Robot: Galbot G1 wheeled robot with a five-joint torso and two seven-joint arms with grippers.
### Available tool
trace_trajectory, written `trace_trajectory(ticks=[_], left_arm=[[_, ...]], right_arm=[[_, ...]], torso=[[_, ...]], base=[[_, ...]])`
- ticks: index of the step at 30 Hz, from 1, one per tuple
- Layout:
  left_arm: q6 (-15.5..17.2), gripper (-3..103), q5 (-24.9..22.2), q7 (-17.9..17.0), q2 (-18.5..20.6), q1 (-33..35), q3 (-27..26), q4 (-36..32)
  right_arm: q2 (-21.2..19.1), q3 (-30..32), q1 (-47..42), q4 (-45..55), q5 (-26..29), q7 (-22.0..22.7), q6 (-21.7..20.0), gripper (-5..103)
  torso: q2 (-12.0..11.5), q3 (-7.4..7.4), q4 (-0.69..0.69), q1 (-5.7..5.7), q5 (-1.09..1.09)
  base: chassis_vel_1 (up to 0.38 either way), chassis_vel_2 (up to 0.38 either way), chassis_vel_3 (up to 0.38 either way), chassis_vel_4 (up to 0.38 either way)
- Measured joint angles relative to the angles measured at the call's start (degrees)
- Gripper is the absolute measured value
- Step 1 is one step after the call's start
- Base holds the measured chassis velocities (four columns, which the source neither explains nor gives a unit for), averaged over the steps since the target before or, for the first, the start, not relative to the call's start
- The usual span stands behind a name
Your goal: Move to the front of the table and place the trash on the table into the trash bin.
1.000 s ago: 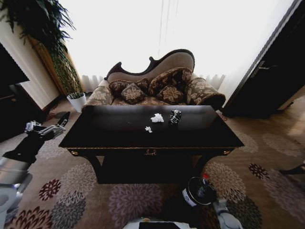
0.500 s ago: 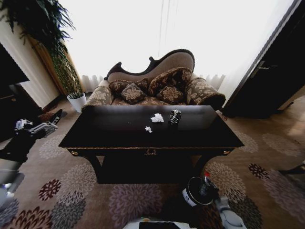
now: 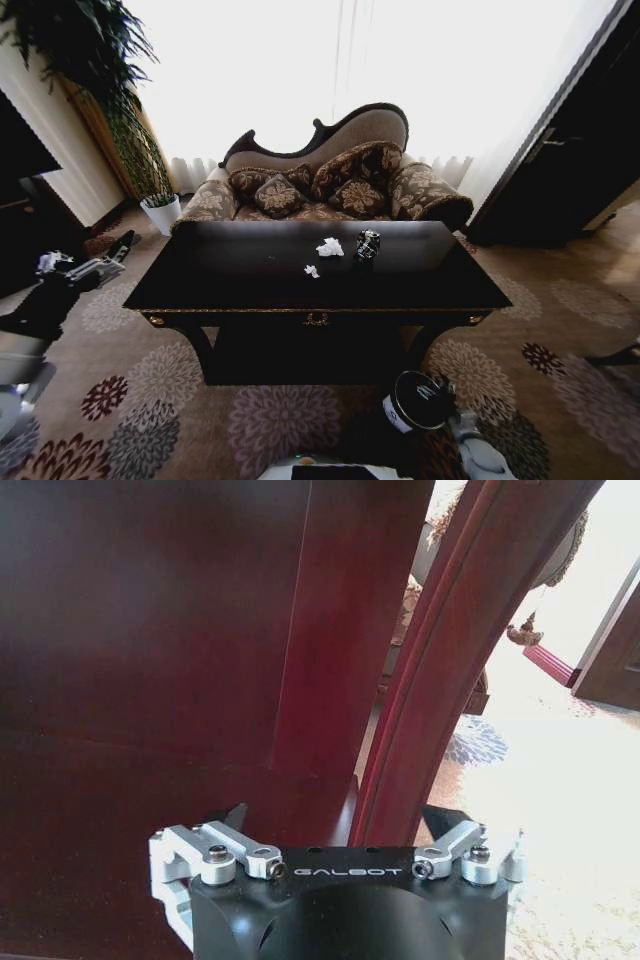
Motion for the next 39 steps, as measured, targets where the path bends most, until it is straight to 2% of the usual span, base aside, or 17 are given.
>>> trace_trajectory(ticks=[6,14,19,23,24,29,36,39], left_arm=[[0.00,100,0.18,0.03,-0.14,-0.58,0.52,0.46],[-0.10,100,2.15,-0.20,-0.72,-2.55,2.82,3.29],[-0.17,100,3.01,-0.74,-0.95,-4.13,4.51,5.12],[-0.30,100,5.13,-1.17,-1.43,-6.09,7.37,7.16],[-0.30,100,5.13,-1.17,-1.43,-6.09,7.37,7.16],[-0.45,100,6.40,-1.25,-1.33,-6.68,9.03,8.19],[-0.49,100,6.44,-1.30,-0.21,-7.71,9.80,9.25],[-0.49,100,6.59,-1.35,-0.10,-7.93,10.34,9.30]], right_arm=[[1.07,0.39,-2.37,3.11,-0.31,-0.20,-0.63,100],[4.84,2.66,-11.47,16.29,-2.12,-1.56,0.20,100],[6.65,4.17,-17.50,24.56,-1.90,-1.34,-1.57,100],[8.76,7.29,-23.80,35.88,-1.86,-0.23,-5.28,100],[8.76,7.29,-23.80,35.88,-1.86,-0.23,-5.28,100],[9.95,11.14,-29.16,47.88,-0.20,1.05,-7.60,100],[10.87,14.40,-32.37,56.29,2.03,1.12,-7.75,100],[10.77,16.72,-32.77,61.08,5.79,1.81,-8.55,100]], torso=[[0.00,0.00,0.01,0.00,0.00],[0.01,0.00,0.01,0.00,0.00],[0.01,0.00,-0.01,0.00,0.01],[0.01,0.00,0.00,0.00,-0.01],[0.01,0.00,0.00,0.00,-0.01],[0.01,0.00,0.00,0.00,-0.02],[0.01,0.00,-0.01,0.00,0.00],[0.00,0.00,-0.01,0.00,0.01]], base=[[0.000,0.000,0.000,0.000],[0.000,0.000,0.000,0.000],[0.000,0.000,0.000,0.000],[0.000,0.000,0.000,0.000],[0.000,0.000,0.000,0.000],[0.000,0.000,0.000,0.000],[0.000,0.000,0.000,0.000],[0.000,0.000,0.000,0.000]])
